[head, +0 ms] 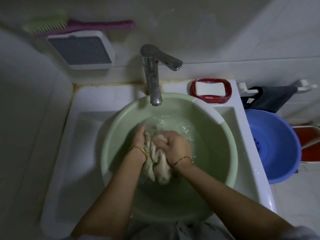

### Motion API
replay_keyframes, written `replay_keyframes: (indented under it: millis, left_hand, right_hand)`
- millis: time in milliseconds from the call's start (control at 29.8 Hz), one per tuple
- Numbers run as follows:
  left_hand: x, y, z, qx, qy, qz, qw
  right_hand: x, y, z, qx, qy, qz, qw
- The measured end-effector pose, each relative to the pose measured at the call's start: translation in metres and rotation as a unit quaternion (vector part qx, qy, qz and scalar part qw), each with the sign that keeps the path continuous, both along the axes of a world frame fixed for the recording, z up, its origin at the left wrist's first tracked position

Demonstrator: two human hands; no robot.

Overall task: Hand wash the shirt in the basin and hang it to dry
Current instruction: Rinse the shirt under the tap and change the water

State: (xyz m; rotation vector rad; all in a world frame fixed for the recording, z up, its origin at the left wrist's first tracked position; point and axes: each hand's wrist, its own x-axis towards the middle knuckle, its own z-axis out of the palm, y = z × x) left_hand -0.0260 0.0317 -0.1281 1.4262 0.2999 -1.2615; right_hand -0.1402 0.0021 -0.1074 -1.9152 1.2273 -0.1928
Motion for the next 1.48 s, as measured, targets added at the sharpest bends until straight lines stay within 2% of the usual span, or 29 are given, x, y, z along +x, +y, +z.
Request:
replay_keyframes:
  millis: [67, 134, 235, 302, 369, 470, 503, 604, 671, 772, 839, 872, 906, 973, 1007, 1074, 1107, 1174, 1242, 1309, 1477]
  left_hand:
    - [-0.006, 0.000, 0.010, -0.050, 0.030, -0.027, 0.998]
    - [-0.015, 0.001, 0.016, -0.063, 0.057, -0.041, 0.996]
    - [-0.018, 0.006, 0.002, -0.015, 0.007, -0.079, 0.997]
    - [-0.025, 0.004, 0.000, 0.027, -0.057, -0.117, 0.991]
    - [-0.034, -0.003, 0.011, 0.034, -0.135, -0.184, 0.973]
    - [-0.035, -0.007, 0.015, 0.067, -0.179, -0.270, 0.944]
    - [-0.028, -0.002, 0.009, 0.109, -0.245, -0.286, 0.920]
    - [-0.019, 0.012, 0.001, 0.180, -0.458, -0.326, 0.807]
    - [-0.025, 0.019, -0.003, 0.183, -0.490, -0.400, 0.753]
    - [-0.031, 0.026, -0.024, 0.235, -0.500, -0.532, 0.642]
    - [-0.032, 0.028, -0.025, 0.271, -0.502, -0.566, 0.595]
    - [-0.031, 0.029, -0.025, 0.287, -0.501, -0.573, 0.582]
    - [-0.029, 0.029, -0.028, 0.291, -0.506, -0.570, 0.578]
    - [-0.024, 0.032, -0.035, 0.272, -0.509, -0.540, 0.612]
    - [-0.023, 0.032, -0.035, 0.247, -0.497, -0.504, 0.661]
    - [-0.020, 0.024, -0.025, 0.154, -0.424, -0.365, 0.814]
    - [-0.017, 0.019, -0.021, 0.117, -0.366, -0.278, 0.880]
    - [-0.006, 0.011, -0.016, 0.111, -0.244, -0.134, 0.954]
    - [-0.001, 0.007, -0.010, 0.068, -0.095, -0.037, 0.992]
    - [-0.006, 0.006, 0.011, 0.008, -0.001, -0.031, 1.000]
    - [-0.027, 0.010, 0.038, -0.049, 0.018, -0.114, 0.992]
  right_hand:
    - [0.004, 0.012, 0.025, -0.048, -0.016, 0.028, 0.998]
    - [0.009, 0.017, 0.035, -0.080, -0.021, 0.030, 0.996]
    - [0.016, 0.011, 0.038, -0.108, 0.005, 0.037, 0.993]
    - [0.019, -0.002, 0.035, -0.080, 0.016, 0.010, 0.997]
    - [0.019, -0.022, 0.027, -0.065, 0.039, -0.027, 0.997]
    - [0.009, -0.045, 0.001, -0.094, 0.099, 0.009, 0.991]
    - [0.003, -0.050, -0.008, -0.098, 0.128, 0.027, 0.987]
    - [-0.014, -0.049, -0.029, -0.105, 0.246, 0.073, 0.961]
    - [-0.017, -0.034, -0.040, -0.102, 0.305, 0.108, 0.941]
    - [-0.013, -0.010, -0.052, -0.091, 0.341, 0.177, 0.919]
    - [-0.015, -0.009, -0.055, -0.108, 0.327, 0.197, 0.918]
    - [-0.018, -0.012, -0.052, -0.094, 0.343, 0.195, 0.914]
    - [-0.019, -0.016, -0.049, -0.069, 0.342, 0.150, 0.925]
    - [-0.019, -0.021, -0.043, -0.034, 0.342, 0.067, 0.937]
    - [-0.017, -0.021, -0.041, -0.035, 0.314, 0.037, 0.948]
    - [-0.009, -0.020, -0.038, -0.013, 0.235, 0.009, 0.972]
    - [-0.005, -0.019, -0.036, 0.007, 0.193, 0.004, 0.981]
    - [-0.002, -0.013, -0.024, 0.037, 0.105, 0.018, 0.994]
    - [-0.003, -0.003, -0.005, 0.013, 0.011, 0.023, 1.000]
    - [-0.002, 0.008, 0.013, -0.048, -0.032, 0.049, 0.997]
    - [0.012, 0.018, 0.028, -0.210, -0.040, 0.059, 0.975]
